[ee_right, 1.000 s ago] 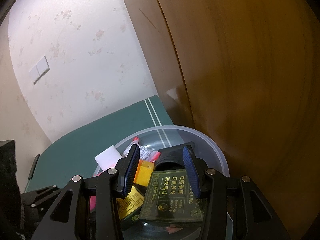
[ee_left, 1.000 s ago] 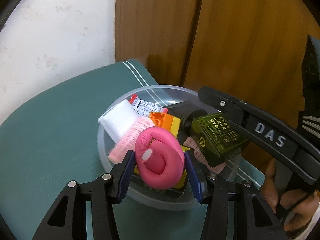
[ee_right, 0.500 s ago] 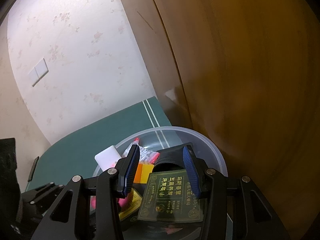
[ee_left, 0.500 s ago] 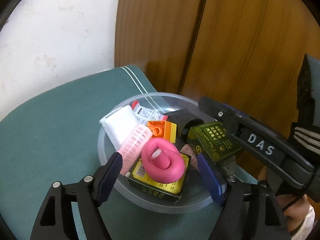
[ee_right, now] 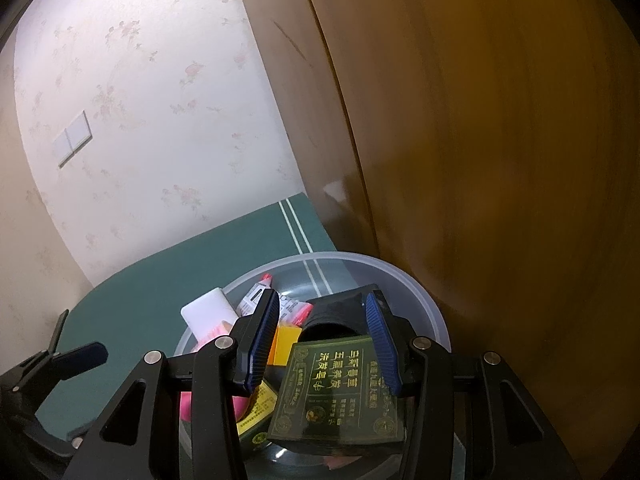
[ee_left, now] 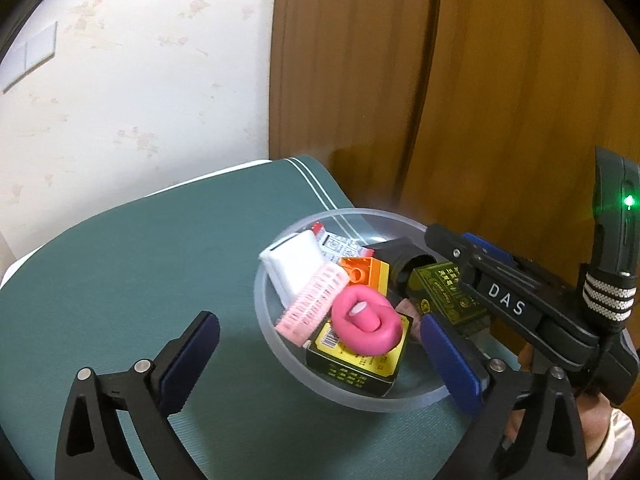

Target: Organize objects

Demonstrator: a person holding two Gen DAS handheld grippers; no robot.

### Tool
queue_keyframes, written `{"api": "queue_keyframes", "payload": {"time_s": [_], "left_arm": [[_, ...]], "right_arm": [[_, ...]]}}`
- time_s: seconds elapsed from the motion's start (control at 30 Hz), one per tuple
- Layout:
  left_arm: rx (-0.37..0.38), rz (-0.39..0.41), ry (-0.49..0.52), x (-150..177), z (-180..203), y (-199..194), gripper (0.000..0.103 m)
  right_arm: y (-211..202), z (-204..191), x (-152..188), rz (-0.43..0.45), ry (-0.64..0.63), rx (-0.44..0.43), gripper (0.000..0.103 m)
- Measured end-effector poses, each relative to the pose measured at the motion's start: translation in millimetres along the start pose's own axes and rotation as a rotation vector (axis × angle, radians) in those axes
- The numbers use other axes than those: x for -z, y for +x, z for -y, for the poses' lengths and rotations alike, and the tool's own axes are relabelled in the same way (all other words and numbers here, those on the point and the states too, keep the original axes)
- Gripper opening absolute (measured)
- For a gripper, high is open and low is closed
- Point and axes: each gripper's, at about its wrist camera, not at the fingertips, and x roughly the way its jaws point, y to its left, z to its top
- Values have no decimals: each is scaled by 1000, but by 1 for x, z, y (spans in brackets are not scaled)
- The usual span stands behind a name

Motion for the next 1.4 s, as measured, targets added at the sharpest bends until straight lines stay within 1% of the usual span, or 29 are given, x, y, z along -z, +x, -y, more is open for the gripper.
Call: {"api": "queue_keyframes", "payload": {"time_s": [0.2, 0.37, 0.43, 0.5, 0.57, 0.63, 0.77, 0.87, 0.93, 1.0, 1.03, 1.1, 1.13, 1.17, 1.2, 1.27, 1.3, 1.33, 1.4], "left_arm": [[-21, 32, -20, -2, -5, -12, 102], [-76, 60, 5, -1, -2, -20, 102], [-80, 68, 14, -1, 0, -24, 102], [-81, 73, 16, -1, 2, -25, 102], [-94, 89, 24, -1, 4, -28, 102], [-113, 107, 35, -1, 7, -31, 102], [-123, 124, 25, -1, 7, -36, 102], [-152, 141, 17, -2, 8, -41, 103], [-163, 147, 9, -3, 8, -44, 103], [-170, 154, 12, -3, 10, -47, 103], [-173, 158, 15, -3, 10, -47, 103], [-178, 166, 19, -3, 11, -51, 103], [-175, 167, 18, -3, 11, -52, 103], [-176, 169, 12, -3, 11, -53, 103], [-183, 172, -2, -3, 9, -55, 103], [-220, 184, -10, -2, 7, -56, 103], [-270, 201, 4, -1, 8, -58, 103], [-300, 209, 18, -1, 10, -59, 103], [-336, 207, 47, 0, 15, -60, 103]], "right_arm": [[-3, 1, 8, 0, -19, 21, 48], [-11, 1, 15, 7, -38, 36, 48], [-16, 1, 18, 12, -38, 43, 50], [-24, 3, 22, 18, -40, 47, 55], [-31, 3, 26, 23, -55, 52, 57], [-37, 2, 29, 20, -74, 50, 58], [-50, 4, 37, 7, -88, 46, 58], [-58, 5, 40, -1, -96, 48, 59], [-63, 4, 42, -5, -108, 49, 62], [-68, 4, 44, -10, -120, 46, 73], [-71, 3, 45, -9, -125, 46, 76], [-77, 1, 47, -1, -139, 59, 86], [-79, 0, 47, 0, -148, 70, 89], [-82, -1, 48, 4, -156, 81, 95], [-84, -2, 48, 6, -164, 90, 99], [-85, -4, 50, -1, -184, 109, 99], [-85, -4, 50, -6, -186, 112, 100], [-86, -5, 51, -10, -186, 113, 100], [-86, -6, 52, -14, -188, 110, 100]]}}
